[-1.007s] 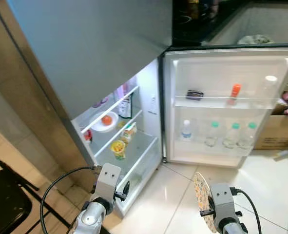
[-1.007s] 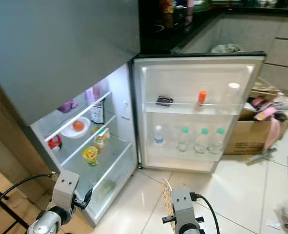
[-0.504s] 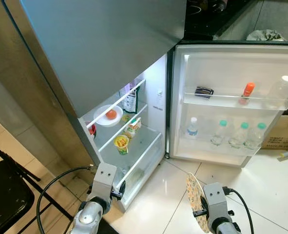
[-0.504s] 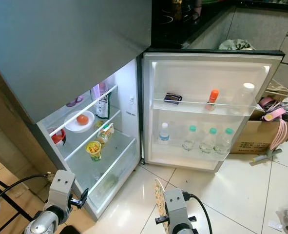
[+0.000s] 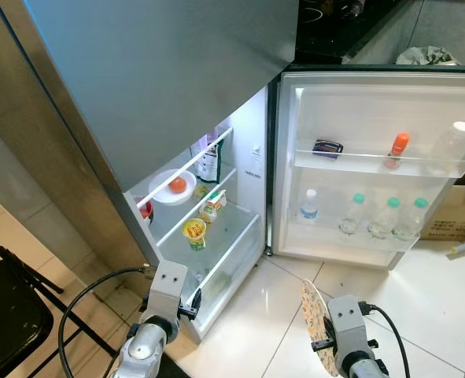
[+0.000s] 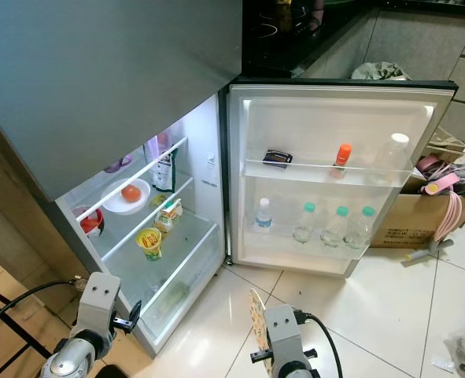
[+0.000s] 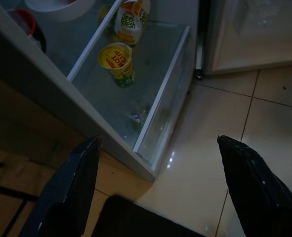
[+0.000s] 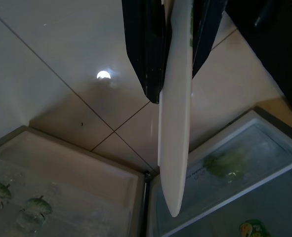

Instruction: Restocking fridge

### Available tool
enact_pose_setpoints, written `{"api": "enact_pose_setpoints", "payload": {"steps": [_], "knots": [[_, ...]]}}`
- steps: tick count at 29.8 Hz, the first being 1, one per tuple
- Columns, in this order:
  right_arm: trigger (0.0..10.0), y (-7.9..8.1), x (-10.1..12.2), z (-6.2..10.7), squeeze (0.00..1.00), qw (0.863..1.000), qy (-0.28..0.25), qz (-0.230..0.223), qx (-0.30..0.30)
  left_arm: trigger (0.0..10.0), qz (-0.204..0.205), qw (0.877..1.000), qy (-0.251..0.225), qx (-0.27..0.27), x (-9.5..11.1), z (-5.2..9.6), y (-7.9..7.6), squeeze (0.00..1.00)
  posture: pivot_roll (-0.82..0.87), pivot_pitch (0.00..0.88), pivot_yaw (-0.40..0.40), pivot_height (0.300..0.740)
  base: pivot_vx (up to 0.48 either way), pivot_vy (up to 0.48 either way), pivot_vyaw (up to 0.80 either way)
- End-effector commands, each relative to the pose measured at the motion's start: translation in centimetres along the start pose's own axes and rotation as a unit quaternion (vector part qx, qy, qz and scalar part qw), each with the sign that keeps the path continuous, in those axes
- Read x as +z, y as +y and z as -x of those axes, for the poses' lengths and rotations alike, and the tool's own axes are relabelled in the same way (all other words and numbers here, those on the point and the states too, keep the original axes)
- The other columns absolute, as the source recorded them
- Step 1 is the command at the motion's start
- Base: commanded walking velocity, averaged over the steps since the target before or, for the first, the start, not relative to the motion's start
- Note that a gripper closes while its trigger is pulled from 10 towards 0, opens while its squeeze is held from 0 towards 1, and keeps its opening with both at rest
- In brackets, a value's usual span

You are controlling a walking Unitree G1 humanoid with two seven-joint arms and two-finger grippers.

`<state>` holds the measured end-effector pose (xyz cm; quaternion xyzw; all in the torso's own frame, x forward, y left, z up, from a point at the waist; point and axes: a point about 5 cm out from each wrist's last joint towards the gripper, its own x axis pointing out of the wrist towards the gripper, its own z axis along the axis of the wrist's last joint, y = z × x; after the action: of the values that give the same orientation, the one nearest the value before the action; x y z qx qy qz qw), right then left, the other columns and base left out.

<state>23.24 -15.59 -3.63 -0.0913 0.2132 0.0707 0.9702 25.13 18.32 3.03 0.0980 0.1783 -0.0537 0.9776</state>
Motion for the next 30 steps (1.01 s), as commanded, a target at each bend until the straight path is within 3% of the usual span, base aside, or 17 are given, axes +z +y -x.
{"api": "enact_pose_setpoints", "payload": {"steps": [1,13,30], "knots": [[10.0,0.10,-0.12,0.11,0.00,1.000,0.001,0.009,0.003,10.0,0.003,1.000,0.015,0.003,-0.79,0.19,-0.26,0.00,-0.07,0.081,0.049,0.737,0.000,-0.446,0.64],[10.0,0.03,-0.27,0.15,0.00,1.000,0.005,0.005,-0.001,10.0,0.004,1.000,0.014,0.008,-0.74,0.13,-0.16,0.00,-0.07,0.081,0.048,0.737,0.000,-0.444,0.57],[10.0,0.16,-0.36,0.17,0.00,1.000,0.009,-0.008,0.005,10.0,0.006,1.000,0.013,0.011,-0.63,0.08,-0.15,0.00,-0.07,0.082,0.047,0.737,0.000,-0.436,0.00]]}}
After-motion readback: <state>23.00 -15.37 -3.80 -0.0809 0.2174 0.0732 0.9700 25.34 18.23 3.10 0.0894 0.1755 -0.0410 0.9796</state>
